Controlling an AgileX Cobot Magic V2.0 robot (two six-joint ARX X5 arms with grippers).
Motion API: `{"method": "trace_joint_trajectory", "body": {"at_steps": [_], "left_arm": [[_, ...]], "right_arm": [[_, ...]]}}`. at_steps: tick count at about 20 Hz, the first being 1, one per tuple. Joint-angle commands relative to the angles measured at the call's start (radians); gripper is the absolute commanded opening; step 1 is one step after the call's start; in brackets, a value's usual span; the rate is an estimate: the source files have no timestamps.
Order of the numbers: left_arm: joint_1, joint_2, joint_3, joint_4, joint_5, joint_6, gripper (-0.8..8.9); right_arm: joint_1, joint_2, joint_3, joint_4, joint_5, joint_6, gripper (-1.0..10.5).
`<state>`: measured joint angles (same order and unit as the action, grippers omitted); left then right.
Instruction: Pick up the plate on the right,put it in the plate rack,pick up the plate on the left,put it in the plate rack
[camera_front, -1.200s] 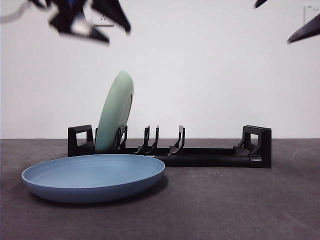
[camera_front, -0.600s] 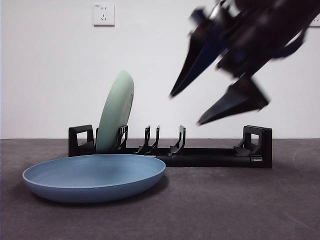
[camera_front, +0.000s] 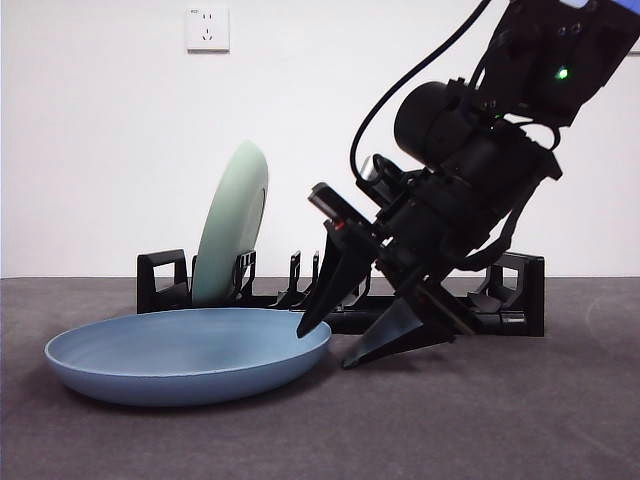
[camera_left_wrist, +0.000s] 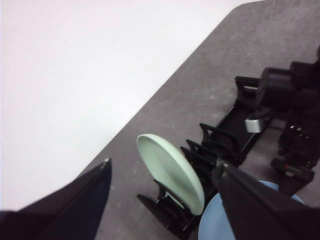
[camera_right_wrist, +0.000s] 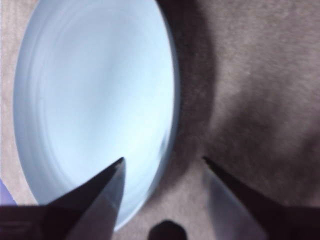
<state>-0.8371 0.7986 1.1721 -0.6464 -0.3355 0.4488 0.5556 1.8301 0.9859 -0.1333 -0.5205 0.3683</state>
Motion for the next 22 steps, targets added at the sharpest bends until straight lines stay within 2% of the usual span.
{"method": "trace_joint_trajectory", "body": {"at_steps": [1, 5, 9, 15, 18, 22], "left_arm": [[-0.021, 0.004, -0.006, 0.001, -0.010, 0.008, 3.45], [-0.041, 0.004, -0.006, -0.007, -0.031, 0.008, 3.45], [-0.045, 0.022, -0.006, -0.023, -0.012, 0.007, 3.45], [-0.097, 0.163, -0.006, -0.073, 0.142, 0.000, 3.45], [-0.146, 0.285, -0.006, -0.105, 0.164, 0.000, 3.44], [-0.228, 0.431, -0.006, -0.140, 0.163, 0.000, 3.42]], "right_arm": [[0.010, 0.027, 0.017, 0.003, 0.009, 0.028, 1.8], [0.011, 0.036, 0.021, -0.010, 0.084, 0.034, -0.2], [0.011, 0.027, 0.021, -0.063, 0.083, 0.035, -0.2], [0.008, -0.093, 0.021, -0.237, 0.087, -0.005, -0.2], [0.003, -0.210, 0.021, -0.302, 0.159, -0.021, -0.2], [-0.034, -0.348, 0.021, -0.389, 0.191, -0.031, -0.2]]}}
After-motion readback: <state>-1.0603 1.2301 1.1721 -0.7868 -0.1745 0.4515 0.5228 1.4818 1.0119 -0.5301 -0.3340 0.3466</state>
